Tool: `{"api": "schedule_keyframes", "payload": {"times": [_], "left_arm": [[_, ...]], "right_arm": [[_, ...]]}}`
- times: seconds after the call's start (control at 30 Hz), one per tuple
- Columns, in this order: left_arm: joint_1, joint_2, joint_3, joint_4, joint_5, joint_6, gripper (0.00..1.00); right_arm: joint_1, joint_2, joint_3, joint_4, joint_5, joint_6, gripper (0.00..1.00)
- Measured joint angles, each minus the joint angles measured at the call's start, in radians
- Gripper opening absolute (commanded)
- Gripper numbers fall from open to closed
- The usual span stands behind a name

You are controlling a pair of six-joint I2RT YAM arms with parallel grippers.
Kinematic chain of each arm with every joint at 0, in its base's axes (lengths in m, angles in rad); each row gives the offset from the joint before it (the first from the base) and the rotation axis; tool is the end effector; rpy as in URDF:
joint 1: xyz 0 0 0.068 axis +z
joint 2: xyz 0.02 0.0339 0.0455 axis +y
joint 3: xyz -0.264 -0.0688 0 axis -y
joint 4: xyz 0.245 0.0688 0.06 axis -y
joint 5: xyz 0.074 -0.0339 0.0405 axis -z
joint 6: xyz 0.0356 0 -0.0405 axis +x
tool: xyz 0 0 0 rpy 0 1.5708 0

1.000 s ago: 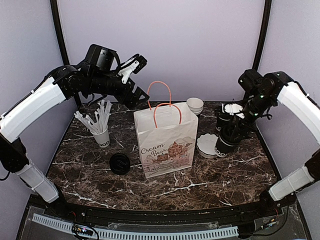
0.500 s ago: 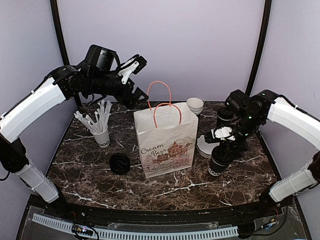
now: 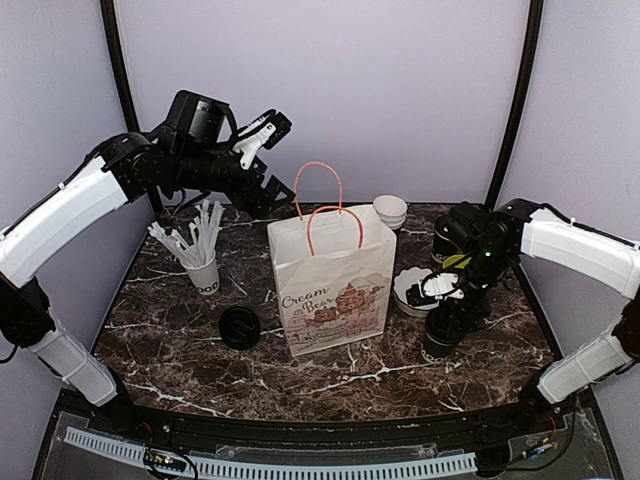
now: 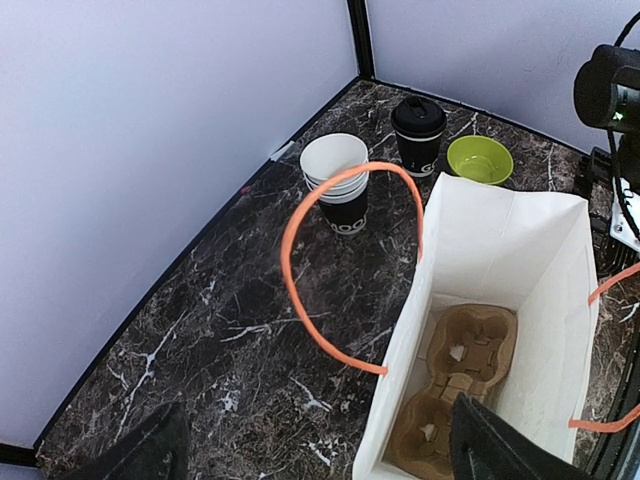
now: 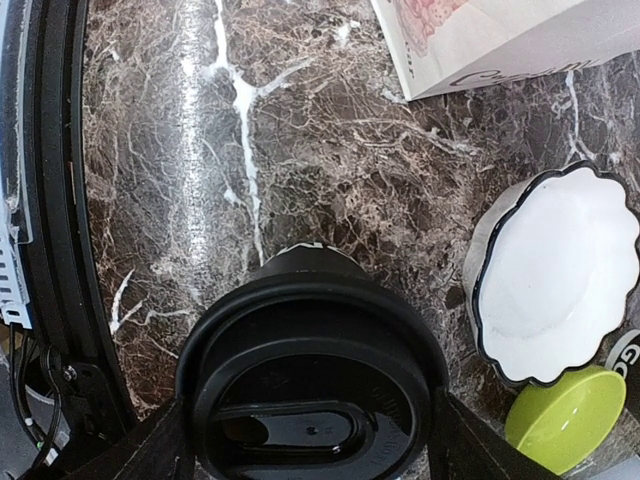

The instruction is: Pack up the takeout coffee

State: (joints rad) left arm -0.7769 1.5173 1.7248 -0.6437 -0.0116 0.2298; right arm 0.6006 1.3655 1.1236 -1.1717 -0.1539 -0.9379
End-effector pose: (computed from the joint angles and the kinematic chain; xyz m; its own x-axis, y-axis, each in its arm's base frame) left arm 0.2375 -0.2329 0.4400 -0.1354 0.4525 -0.8814 0.7439 0.6340 0.2112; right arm 0.1912 0.1376 0.2637 -0.0157 -0.9766 -0.2147 -0.9990 0.0241 -0.0367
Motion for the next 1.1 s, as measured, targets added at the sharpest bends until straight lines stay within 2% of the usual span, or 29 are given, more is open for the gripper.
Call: {"api": "schedule_keyframes", "payload": {"times": [0.2,0.4,0.73,0.87,1.03,1.1], "left_arm": [[0.000,0.000,0.000,0.000,0.000,0.016,0.93],[0.000,0.019,0.017,-0.009,0.000,0.029,0.93],[0.008,0.120,0.109,-0.064,0.036,0.055,0.93],[0.010,0.178,0.167,-0.081,0.059,0.055,0.86],[0.011,0.228,0.215,-0.093,0.086,0.048,0.65],[0.011,0.237,0.226,-0.098,0.098,0.045,0.60]], "right_arm": [[0.003,0.024,0.006,-0.006,0.004,-0.002,0.81],[0.013,0.046,0.027,-0.025,0.022,-0.006,0.69],[0.014,0.085,0.127,-0.102,-0.003,-0.022,0.62],[0.014,0.113,0.235,-0.156,-0.032,-0.027,0.62],[0.015,0.098,0.344,-0.205,-0.055,-0.026,0.62],[0.014,0.093,0.393,-0.223,-0.043,-0.018,0.62]]}}
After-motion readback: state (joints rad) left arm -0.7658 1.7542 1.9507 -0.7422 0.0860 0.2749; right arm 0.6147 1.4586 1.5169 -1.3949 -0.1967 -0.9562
